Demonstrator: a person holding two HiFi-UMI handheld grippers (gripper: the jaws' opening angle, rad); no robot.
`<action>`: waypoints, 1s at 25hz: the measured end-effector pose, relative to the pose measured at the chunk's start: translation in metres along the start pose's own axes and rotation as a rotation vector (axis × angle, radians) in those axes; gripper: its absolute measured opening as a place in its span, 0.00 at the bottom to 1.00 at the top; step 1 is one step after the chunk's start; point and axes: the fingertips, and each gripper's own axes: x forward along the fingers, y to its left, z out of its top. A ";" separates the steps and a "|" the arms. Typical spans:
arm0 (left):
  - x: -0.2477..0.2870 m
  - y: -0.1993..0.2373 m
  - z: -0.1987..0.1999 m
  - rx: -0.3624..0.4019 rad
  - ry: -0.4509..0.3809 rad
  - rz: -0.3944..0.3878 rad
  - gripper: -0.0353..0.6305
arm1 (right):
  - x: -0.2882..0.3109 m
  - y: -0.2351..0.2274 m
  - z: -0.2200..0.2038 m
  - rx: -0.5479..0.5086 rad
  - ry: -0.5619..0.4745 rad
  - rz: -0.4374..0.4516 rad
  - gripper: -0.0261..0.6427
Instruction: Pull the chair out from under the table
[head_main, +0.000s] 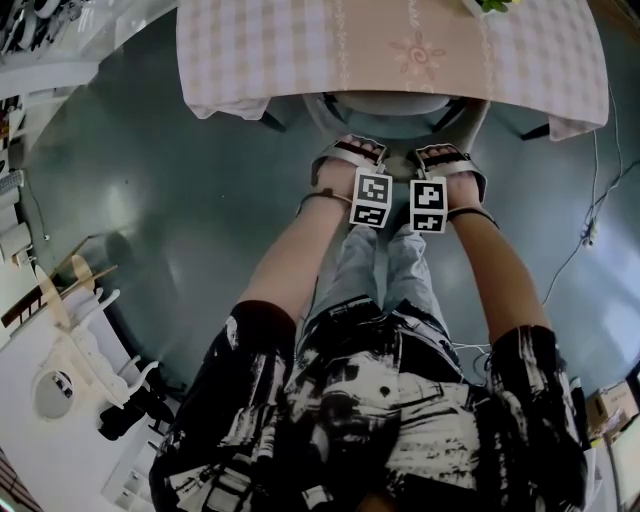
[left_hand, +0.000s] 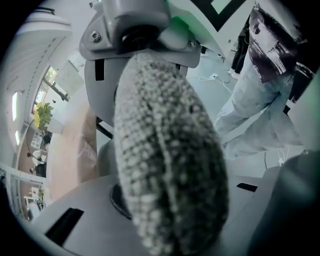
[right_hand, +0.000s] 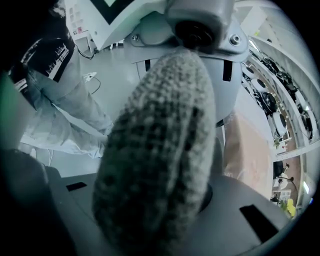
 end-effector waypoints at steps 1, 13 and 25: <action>0.000 0.000 0.000 -0.001 -0.001 -0.003 0.21 | 0.000 0.000 0.000 0.000 -0.001 0.004 0.20; -0.001 -0.001 0.000 -0.007 -0.001 -0.018 0.21 | -0.001 0.002 0.000 0.002 -0.003 0.021 0.19; -0.006 -0.025 0.009 -0.011 -0.004 -0.018 0.21 | -0.007 0.025 0.009 0.004 0.003 0.030 0.19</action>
